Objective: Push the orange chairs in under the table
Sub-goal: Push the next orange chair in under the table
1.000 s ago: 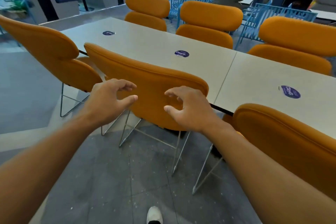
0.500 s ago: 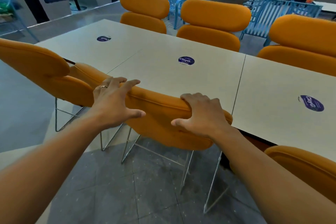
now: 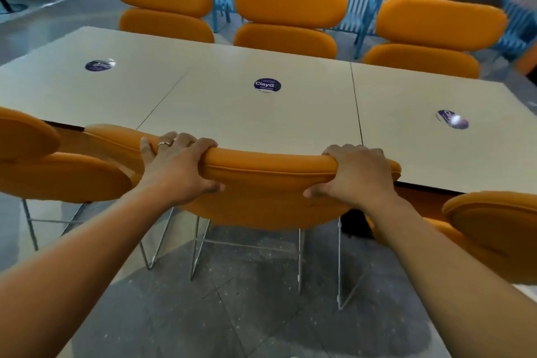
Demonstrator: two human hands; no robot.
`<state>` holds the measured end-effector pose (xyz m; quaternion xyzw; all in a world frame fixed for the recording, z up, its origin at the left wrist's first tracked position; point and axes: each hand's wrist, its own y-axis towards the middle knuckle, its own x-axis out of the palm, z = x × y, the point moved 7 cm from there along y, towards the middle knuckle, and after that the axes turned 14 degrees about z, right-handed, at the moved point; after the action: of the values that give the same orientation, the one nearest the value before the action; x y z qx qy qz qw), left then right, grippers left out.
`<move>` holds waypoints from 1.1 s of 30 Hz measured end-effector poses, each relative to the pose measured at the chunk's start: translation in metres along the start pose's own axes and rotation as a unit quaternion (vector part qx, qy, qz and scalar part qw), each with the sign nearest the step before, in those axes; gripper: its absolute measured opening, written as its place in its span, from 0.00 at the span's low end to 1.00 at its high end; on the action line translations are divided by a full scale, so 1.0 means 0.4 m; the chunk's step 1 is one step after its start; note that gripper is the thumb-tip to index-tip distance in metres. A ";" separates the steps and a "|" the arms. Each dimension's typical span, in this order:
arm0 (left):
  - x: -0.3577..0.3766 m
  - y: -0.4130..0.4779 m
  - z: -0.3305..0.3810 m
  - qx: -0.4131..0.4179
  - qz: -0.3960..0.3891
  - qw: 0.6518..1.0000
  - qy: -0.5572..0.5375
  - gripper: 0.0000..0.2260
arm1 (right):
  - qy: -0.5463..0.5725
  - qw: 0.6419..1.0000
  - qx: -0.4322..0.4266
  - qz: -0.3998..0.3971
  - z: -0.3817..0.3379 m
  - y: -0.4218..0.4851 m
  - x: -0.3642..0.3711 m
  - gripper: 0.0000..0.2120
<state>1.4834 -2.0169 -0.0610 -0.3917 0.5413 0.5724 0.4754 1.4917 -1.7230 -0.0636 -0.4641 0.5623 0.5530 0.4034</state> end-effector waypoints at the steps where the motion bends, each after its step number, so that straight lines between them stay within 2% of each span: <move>1: 0.005 0.000 -0.016 0.008 0.011 1.000 0.005 0.36 | 0.002 1.000 0.008 0.000 0.001 -0.001 -0.002 0.36; 4: 0.017 0.009 -0.057 0.022 0.046 0.999 -0.015 0.34 | 0.016 0.999 0.040 0.013 -0.013 -0.002 -0.010 0.33; 9: 0.024 0.039 -0.106 0.065 0.054 0.996 -0.026 0.30 | 0.018 0.997 0.070 0.019 -0.060 -0.008 -0.013 0.32; 16: 0.002 0.061 -0.231 0.061 0.041 0.997 -0.011 0.32 | -0.012 0.996 0.048 0.072 -0.181 -0.048 0.001 0.34; 23: -0.005 0.022 -0.199 0.046 0.080 0.996 -0.002 0.30 | -0.004 0.999 0.038 0.019 -0.149 -0.038 -0.010 0.34; 26: -0.009 -0.012 -0.171 0.045 0.096 0.994 -0.033 0.28 | -0.008 0.999 0.038 -0.008 -0.120 -0.033 -0.014 0.33; 33: -0.004 0.012 -0.186 0.060 0.084 0.994 -0.048 0.29 | 0.017 0.998 0.059 0.024 -0.131 -0.033 -0.020 0.29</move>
<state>1.4743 -2.0909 -0.0662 -0.2878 0.5819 0.5952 0.4736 1.5096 -1.7740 -0.0559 -0.4349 0.6120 0.5204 0.4069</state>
